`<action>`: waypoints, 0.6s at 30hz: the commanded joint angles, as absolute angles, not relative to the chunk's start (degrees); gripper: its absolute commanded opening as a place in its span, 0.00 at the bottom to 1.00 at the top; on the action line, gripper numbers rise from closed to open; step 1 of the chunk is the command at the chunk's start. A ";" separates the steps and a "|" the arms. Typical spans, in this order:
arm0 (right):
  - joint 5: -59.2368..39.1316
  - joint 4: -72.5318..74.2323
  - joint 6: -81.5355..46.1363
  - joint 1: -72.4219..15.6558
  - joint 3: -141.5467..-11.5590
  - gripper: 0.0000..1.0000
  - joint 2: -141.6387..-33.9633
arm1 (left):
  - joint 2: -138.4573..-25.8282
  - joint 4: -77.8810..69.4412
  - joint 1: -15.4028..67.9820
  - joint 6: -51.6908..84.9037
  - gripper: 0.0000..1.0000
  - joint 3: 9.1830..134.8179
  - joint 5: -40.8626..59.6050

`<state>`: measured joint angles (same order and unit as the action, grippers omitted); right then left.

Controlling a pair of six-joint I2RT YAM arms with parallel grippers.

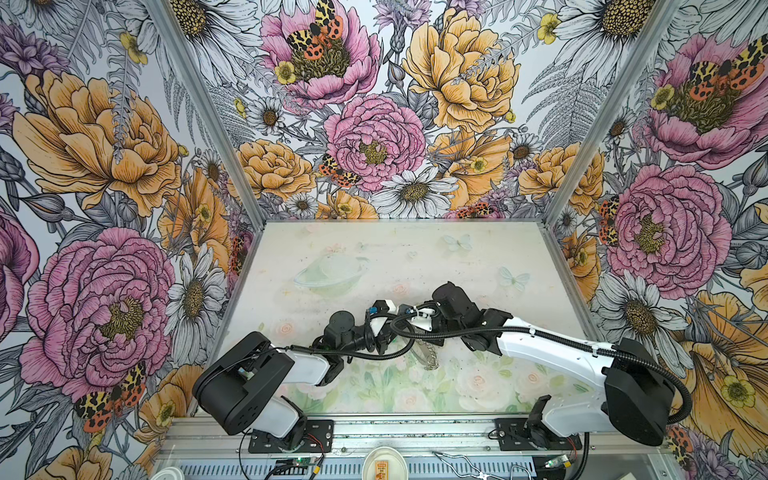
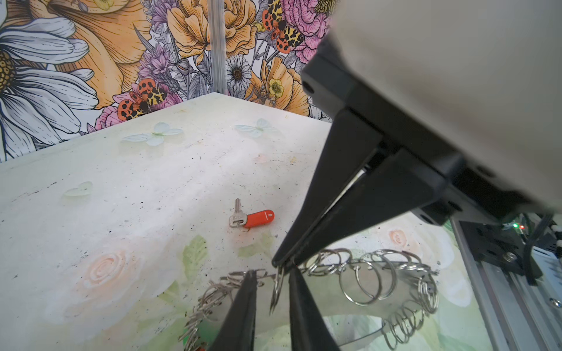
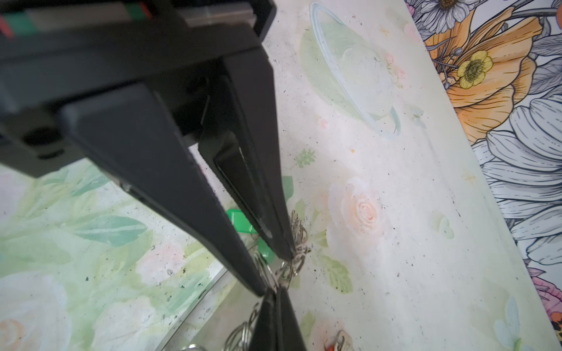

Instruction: Put the keys on the keyring

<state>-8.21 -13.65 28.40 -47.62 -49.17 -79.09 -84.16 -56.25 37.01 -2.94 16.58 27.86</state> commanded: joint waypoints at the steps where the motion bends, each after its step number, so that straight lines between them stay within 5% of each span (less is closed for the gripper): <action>1: -9.43 -14.44 28.72 -48.09 -49.57 0.00 -77.62 | -84.69 -55.73 37.38 -2.88 0.21 17.92 28.06; 18: -10.53 -13.23 27.95 -47.81 -49.18 0.00 -77.59 | -85.24 -54.49 37.42 -3.05 0.01 18.28 28.83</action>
